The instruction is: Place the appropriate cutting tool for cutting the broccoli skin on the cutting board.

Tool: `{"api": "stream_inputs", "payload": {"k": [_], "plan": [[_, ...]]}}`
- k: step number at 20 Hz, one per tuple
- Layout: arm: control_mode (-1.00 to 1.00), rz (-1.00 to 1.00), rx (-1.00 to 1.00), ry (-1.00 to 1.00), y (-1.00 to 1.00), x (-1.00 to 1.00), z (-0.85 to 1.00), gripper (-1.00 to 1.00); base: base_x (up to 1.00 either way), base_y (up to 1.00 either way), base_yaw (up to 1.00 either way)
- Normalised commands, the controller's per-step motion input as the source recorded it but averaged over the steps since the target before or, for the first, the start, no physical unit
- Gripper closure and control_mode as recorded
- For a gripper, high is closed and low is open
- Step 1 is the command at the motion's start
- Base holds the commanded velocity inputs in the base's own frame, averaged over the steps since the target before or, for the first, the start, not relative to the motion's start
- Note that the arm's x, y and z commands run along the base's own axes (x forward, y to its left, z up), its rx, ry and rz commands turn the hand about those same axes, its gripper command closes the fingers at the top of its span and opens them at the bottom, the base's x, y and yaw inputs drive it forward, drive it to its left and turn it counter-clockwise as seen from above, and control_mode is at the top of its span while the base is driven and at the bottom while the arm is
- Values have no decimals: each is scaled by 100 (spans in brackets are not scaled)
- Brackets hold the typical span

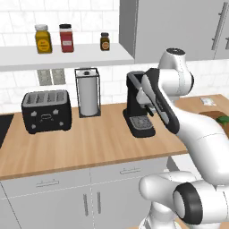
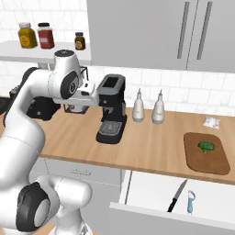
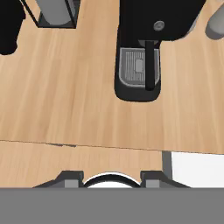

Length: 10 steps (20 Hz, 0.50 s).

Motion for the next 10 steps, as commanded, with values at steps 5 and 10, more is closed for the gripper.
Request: {"api": "stream_inputs", "payload": {"k": [5, 10], "plan": [[-100, 0, 0, 0, -24, -21, -13, -100, 0, 0, 0], [-100, 0, 0, 0, -80, -42, -40, -100, 0, 0, 0]]}}
